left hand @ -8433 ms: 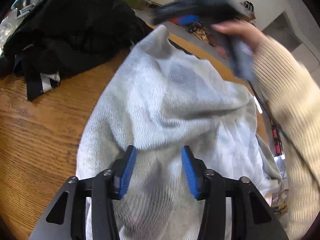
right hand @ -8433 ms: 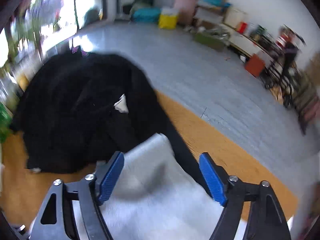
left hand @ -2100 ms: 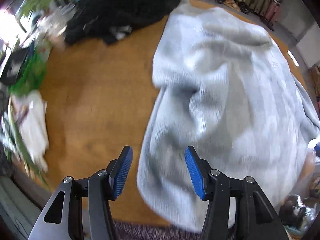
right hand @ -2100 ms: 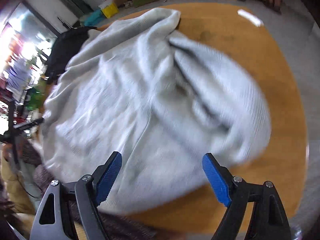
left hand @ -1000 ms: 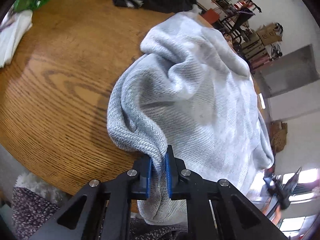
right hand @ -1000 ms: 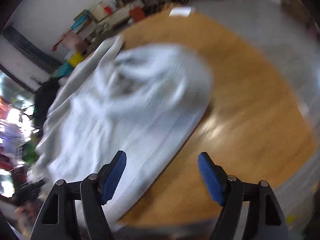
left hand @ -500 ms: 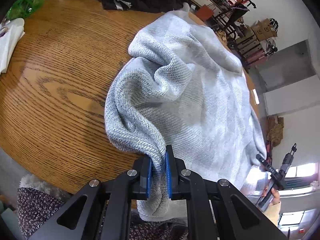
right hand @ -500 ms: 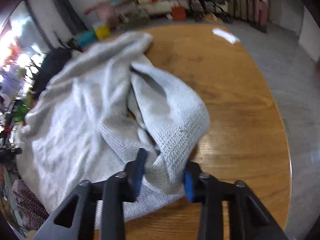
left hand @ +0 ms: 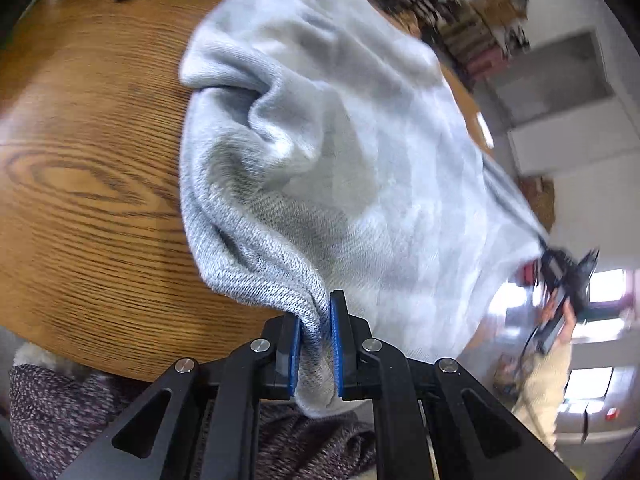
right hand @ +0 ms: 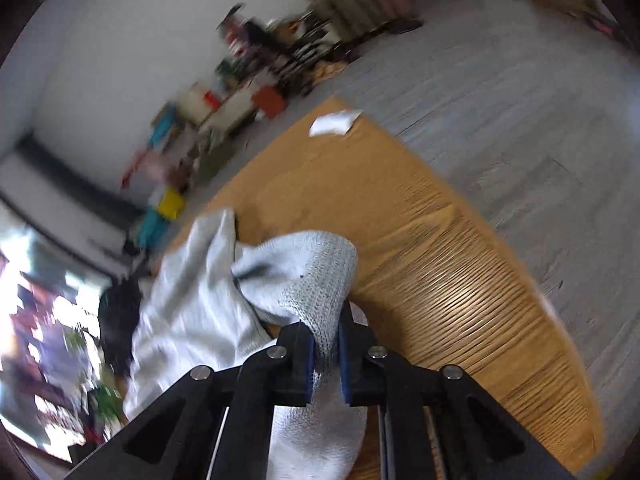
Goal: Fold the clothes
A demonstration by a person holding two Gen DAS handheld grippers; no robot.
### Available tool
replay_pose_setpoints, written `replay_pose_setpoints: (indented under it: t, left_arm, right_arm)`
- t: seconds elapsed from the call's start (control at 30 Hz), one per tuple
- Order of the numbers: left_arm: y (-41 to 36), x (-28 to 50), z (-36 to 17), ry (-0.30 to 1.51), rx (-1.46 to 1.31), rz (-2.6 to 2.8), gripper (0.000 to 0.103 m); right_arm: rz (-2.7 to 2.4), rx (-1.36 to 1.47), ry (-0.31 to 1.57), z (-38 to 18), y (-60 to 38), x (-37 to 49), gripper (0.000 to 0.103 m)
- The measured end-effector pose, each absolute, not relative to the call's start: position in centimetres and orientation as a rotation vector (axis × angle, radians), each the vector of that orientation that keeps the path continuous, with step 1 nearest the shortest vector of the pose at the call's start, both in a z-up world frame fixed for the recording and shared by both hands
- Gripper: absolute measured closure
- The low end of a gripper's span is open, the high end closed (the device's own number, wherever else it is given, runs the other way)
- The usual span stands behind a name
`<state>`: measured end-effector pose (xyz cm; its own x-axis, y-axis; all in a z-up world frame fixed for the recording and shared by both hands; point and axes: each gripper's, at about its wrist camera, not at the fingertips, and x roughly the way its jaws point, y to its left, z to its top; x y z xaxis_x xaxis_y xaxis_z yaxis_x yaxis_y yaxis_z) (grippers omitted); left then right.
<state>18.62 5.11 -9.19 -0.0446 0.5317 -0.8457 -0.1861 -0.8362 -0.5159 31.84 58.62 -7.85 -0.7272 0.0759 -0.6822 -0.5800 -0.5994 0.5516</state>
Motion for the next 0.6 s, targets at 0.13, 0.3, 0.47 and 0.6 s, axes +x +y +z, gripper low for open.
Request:
replay_pose_setpoints:
  t: [0.13,0.3,0.47,0.6]
  left_arm:
    - [8.5,19.8,-9.8,-0.245,-1.794,1.806,0.085]
    - [9.5,21.5,-9.4,-0.114,-1.823,1.692,0.084]
    - [6.5,17.0,-4.7,-0.063,-1.745,1.917,0.070]
    - [6.1,10.2,-3.4,-0.087,-1.708,2.114,0.046]
  right_arm:
    - [2.283,-0.794,1.127,-6.5,61.0,34.1,0.093]
    - [2.152,-0.774,1.058,-6.6,64.0,36.4,0.093]
    - [2.091,-1.076,0.676,-6.9,62.3,34.5,0.050]
    - [2.126,-1.059,0.369,-3.2,59.9,33.8,0.027]
